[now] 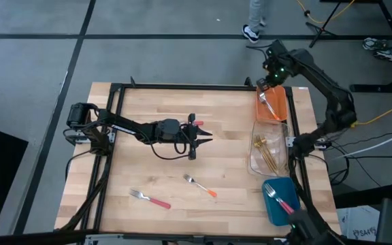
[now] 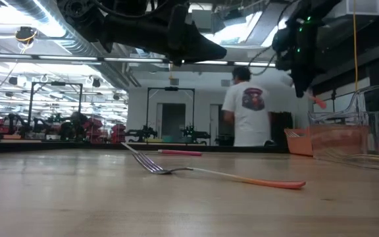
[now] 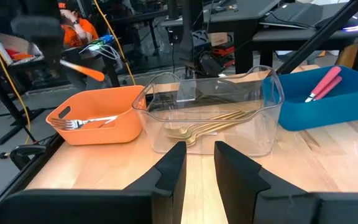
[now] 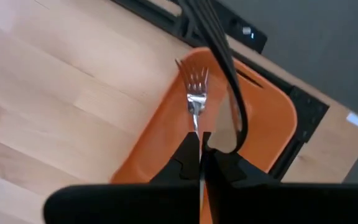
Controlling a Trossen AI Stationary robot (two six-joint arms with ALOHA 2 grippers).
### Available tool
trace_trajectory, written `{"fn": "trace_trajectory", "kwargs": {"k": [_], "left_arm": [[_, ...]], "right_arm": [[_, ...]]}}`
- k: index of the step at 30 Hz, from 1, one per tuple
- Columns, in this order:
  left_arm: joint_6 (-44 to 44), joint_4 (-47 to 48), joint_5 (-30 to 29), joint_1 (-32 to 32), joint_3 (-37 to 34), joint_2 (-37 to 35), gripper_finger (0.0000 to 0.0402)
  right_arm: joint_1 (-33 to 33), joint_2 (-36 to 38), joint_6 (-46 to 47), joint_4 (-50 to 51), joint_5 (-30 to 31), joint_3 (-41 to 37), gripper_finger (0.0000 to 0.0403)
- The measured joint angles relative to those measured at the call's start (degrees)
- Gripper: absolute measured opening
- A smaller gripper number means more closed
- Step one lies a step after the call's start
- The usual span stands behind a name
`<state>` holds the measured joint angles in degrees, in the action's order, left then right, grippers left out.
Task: Sort silverware by color (type)
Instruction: Put the orange fork into the orange bin
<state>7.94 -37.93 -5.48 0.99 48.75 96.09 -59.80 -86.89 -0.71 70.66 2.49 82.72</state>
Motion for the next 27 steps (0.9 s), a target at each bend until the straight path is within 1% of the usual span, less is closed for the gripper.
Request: {"fn": "trace_trajectory", "kwargs": {"k": [4, 8, 13, 15, 17, 22, 27], "left_arm": [[0.02, 0.01, 0.00, 0.00, 0.00, 0.01, 0.0077], [0.02, 0.00, 0.00, 0.00, 0.00, 0.01, 0.0077], [0.02, 0.00, 0.00, 0.00, 0.00, 0.01, 0.0077], [0.02, 0.00, 0.00, 0.00, 0.00, 0.01, 0.0077], [0.02, 0.00, 0.00, 0.00, 0.00, 0.01, 0.0077], [0.02, 0.00, 0.00, 0.00, -0.02, 0.01, 0.0077], [0.04, 0.00, 0.00, 0.00, -0.02, 0.01, 0.0077]], "right_arm": [[-0.38, -3.62, 0.25, 2.12, 1.34, 0.00, 0.0000], [-0.25, -5.72, 0.28, 4.36, 4.31, -0.97, 0.0000], [-0.25, -5.93, 0.17, 2.18, 5.40, -6.64, 0.0000], [0.30, -5.95, -0.06, 0.55, 8.18, -8.10, 0.0000], [0.93, -5.96, -0.17, -1.68, 9.14, -9.33, 0.0000], [0.86, -6.08, 0.28, -8.69, 4.23, -13.51, 0.0000], [0.86, -6.10, 0.11, -12.82, 3.98, -18.35, 0.0000]]}}
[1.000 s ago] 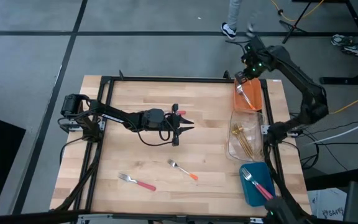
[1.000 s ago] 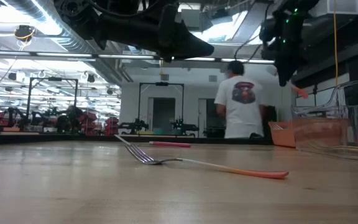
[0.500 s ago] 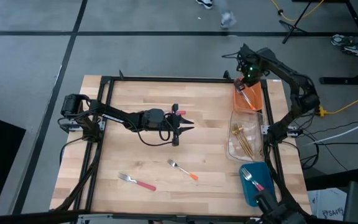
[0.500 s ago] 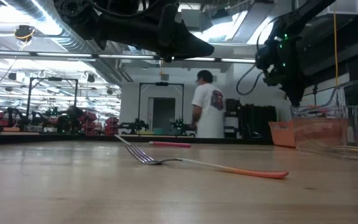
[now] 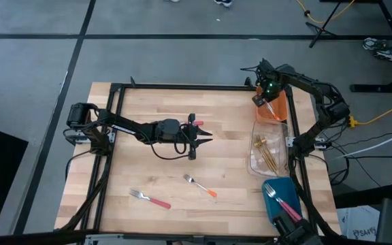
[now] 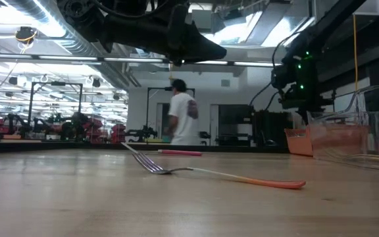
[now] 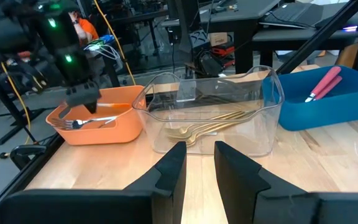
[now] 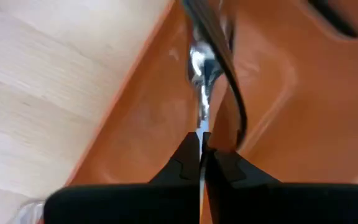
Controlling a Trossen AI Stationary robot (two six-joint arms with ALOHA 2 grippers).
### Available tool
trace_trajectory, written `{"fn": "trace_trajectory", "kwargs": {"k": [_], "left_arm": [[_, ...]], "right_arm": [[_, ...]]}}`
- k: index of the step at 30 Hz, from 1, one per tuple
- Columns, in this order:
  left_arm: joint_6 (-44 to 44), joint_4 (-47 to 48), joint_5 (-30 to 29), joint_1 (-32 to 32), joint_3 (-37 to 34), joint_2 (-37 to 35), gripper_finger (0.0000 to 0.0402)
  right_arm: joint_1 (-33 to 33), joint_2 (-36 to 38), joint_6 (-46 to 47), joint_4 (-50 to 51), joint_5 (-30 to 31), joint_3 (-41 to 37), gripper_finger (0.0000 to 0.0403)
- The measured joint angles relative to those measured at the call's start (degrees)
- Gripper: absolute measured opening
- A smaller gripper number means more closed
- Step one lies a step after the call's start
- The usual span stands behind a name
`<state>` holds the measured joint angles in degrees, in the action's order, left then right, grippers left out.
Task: Sort silverware by color (type)
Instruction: Put the orange fork into the orange bin
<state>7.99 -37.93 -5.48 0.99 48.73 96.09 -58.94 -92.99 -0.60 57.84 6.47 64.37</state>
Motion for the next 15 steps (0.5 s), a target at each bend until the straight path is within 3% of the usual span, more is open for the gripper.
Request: {"fn": "trace_trajectory", "kwargs": {"k": [7, 15], "left_arm": [[0.00, 0.00, 0.00, 0.00, 0.00, 0.00, 0.0077], [0.00, -0.01, 0.00, 0.00, -0.02, 0.00, 0.0077]], "right_arm": [[0.04, 0.00, -1.81, -4.08, 0.82, -6.38, 0.0000], [0.04, 0.00, -2.34, -7.47, 0.67, -8.29, 0.0000]]}}
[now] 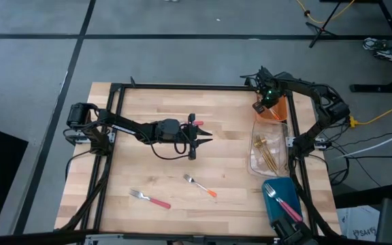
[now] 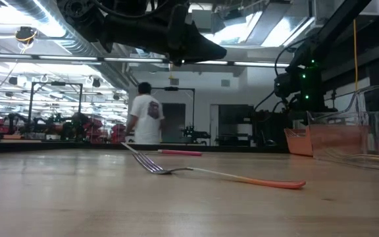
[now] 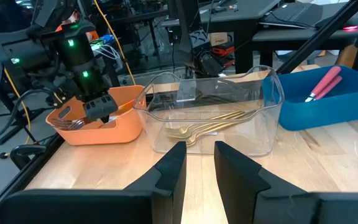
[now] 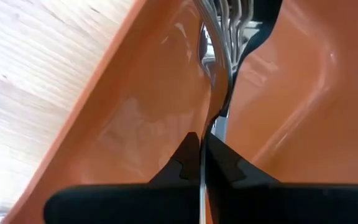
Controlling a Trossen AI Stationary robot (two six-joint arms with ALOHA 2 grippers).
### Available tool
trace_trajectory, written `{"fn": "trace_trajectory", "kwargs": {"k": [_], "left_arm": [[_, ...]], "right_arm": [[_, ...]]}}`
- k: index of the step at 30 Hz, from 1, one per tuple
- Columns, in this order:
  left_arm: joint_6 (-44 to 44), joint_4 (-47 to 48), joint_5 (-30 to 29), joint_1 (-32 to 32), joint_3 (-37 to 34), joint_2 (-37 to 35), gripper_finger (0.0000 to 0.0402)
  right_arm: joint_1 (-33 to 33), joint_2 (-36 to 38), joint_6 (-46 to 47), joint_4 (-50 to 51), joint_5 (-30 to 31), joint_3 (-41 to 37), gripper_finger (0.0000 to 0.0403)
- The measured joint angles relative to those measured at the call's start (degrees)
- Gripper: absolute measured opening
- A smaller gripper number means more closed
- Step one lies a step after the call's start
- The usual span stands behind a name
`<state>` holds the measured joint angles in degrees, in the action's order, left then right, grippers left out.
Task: Sort silverware by color (type)
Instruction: Put the orange fork into the orange bin, then put the pink fork into the blue bin
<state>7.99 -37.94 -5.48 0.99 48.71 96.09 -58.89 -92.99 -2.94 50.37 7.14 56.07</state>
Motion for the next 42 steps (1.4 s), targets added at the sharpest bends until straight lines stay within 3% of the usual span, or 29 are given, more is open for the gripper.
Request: {"fn": "trace_trajectory", "kwargs": {"k": [13, 28, 42], "left_arm": [[-0.04, -0.01, 0.00, 0.00, 0.00, 0.00, 0.0077], [-0.05, -0.01, 0.00, 0.00, 0.00, 0.00, 0.0077], [-0.07, -0.01, -0.01, 0.00, 0.00, 0.00, 0.0077]], "right_arm": [[0.00, 0.00, 0.02, -0.42, 0.39, -0.02, 0.0012], [0.00, 0.02, 0.04, -0.61, 0.39, -0.02, 0.0075], [-0.02, 0.02, 0.04, -0.57, 0.37, -0.02, 0.0079]]}}
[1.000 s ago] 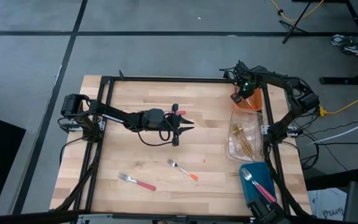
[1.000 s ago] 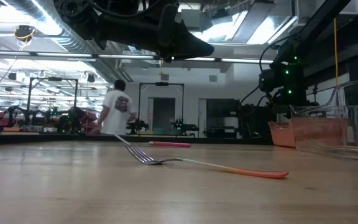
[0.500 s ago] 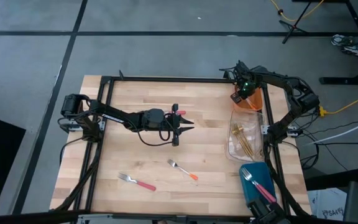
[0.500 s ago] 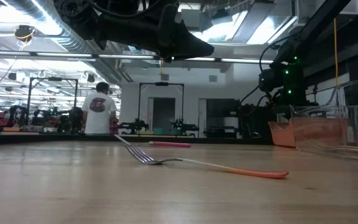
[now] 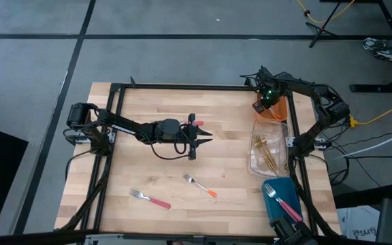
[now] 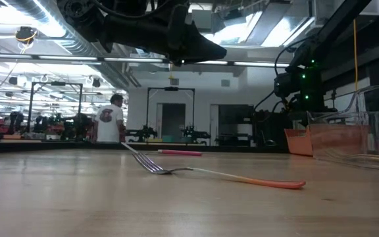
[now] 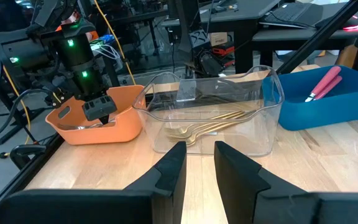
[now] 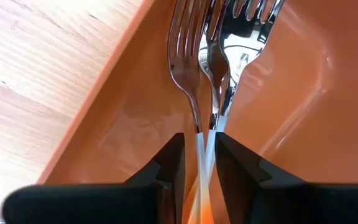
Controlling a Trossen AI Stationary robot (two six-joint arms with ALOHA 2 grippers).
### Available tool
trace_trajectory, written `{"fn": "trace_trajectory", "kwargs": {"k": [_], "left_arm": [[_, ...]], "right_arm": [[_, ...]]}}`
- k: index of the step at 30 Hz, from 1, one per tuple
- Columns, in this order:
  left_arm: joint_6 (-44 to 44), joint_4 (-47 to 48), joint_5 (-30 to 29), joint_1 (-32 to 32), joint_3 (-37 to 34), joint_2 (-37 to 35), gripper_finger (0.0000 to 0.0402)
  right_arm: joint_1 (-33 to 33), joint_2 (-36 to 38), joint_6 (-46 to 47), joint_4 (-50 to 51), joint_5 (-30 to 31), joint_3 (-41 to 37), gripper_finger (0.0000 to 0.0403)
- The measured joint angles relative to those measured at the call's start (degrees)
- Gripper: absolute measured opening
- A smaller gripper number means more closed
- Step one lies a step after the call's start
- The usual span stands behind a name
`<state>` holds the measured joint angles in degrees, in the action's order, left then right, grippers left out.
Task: Sort silverware by color (type)
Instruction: Put the pink fork into the blue bin
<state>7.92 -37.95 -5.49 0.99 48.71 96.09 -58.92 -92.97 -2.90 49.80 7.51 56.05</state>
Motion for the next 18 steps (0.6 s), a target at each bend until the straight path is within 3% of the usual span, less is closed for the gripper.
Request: {"fn": "trace_trajectory", "kwargs": {"k": [18], "left_arm": [[-1.81, 0.07, -0.01, 0.00, 0.00, 0.00, 0.0077]], "right_arm": [[0.02, 2.05, -0.39, 3.73, -0.66, 1.66, 0.0079]]}}
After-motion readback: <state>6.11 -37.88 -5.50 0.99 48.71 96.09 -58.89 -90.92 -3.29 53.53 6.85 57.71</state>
